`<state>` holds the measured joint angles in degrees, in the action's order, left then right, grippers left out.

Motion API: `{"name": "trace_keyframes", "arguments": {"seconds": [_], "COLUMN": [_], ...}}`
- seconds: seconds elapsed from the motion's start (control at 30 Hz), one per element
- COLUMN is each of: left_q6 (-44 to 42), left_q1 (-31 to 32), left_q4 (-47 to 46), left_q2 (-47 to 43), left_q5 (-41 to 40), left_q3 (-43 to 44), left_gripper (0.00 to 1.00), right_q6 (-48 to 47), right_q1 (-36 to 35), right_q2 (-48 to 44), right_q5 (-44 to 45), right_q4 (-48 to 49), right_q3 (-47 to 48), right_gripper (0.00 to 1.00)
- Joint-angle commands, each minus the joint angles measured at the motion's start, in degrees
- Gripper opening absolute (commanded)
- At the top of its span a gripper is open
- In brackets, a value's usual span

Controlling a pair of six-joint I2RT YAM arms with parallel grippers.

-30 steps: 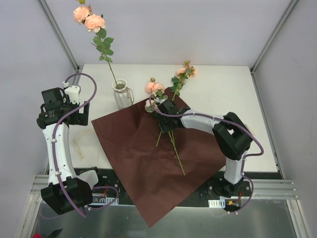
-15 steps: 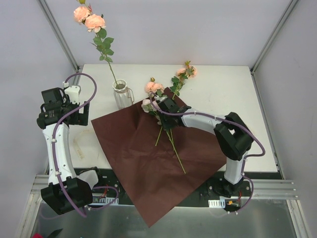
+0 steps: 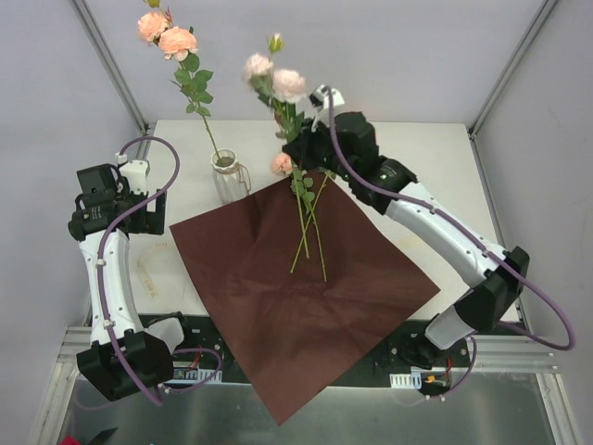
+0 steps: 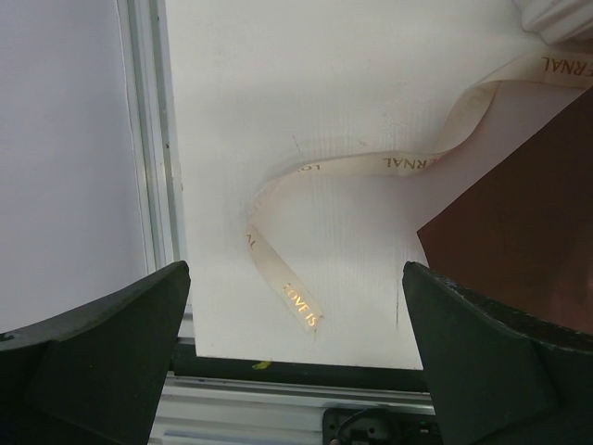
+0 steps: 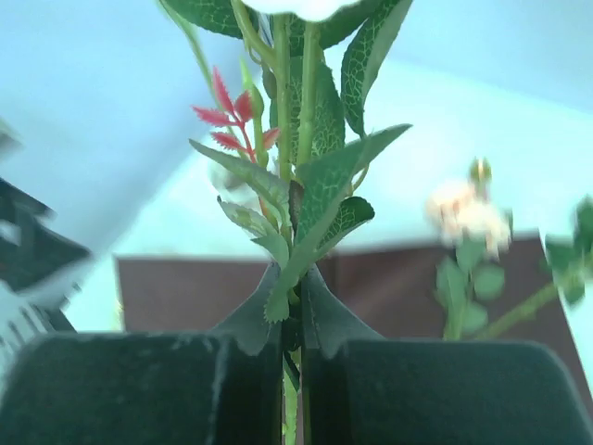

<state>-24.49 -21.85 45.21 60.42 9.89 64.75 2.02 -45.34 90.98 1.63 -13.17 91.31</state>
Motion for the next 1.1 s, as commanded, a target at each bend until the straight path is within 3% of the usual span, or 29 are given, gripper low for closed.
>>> {"name": "trace_keyframes", "arguments": {"seconds": [0.0,0.03,0.13,0.23,0.33,0.5,0.63,1.07], "left_q6": [1.5,1.6,3.7,5.3,5.7,4.3,3.6,4.3], "left_q1": [-0.6,-0.6,-1.4,-2.3,-2.5,-2.8,-3.1,-3.2], "left_q4": [0.0,0.8,1.0,1.0,0.9,1.6,2.2,2.3], "left_q2": [0.7,1.1,1.8,1.7,2.0,1.6,2.3,3.5], "left_q5": [1.4,1.9,4.2,8.2,10.0,11.4,10.9,10.2], "left_q3": [2.6,2.9,3.4,2.2,1.8,2.9,4.1,4.6], "left_gripper": [0.99,0.99,0.99,0.98,0.99,0.99,0.99,0.99], "right_q6": [-3.1,-4.2,-8.2,-9.6,-11.2,-10.6,-9.7,-9.6], "right_q1": [0.3,0.3,-0.4,-1.5,-2.3,-2.5,-2.6,-5.3], "right_q2": [-3.8,-3.4,1.6,8.5,15.4,23.5,26.1,24.4], "right_q5": [-5.2,-6.2,-8.6,-8.4,-7.7,-7.8,-6.5,-2.4], "right_q4": [20.0,33.3,51.8,55.6,67.9,67.7,67.7,65.5], "right_q3": [4.1,2.5,5.0,14.2,18.0,26.6,26.9,12.2], "right_gripper": [0.01,0.01,0.01,0.01,0.01,0.01,0.01,0.01]}}
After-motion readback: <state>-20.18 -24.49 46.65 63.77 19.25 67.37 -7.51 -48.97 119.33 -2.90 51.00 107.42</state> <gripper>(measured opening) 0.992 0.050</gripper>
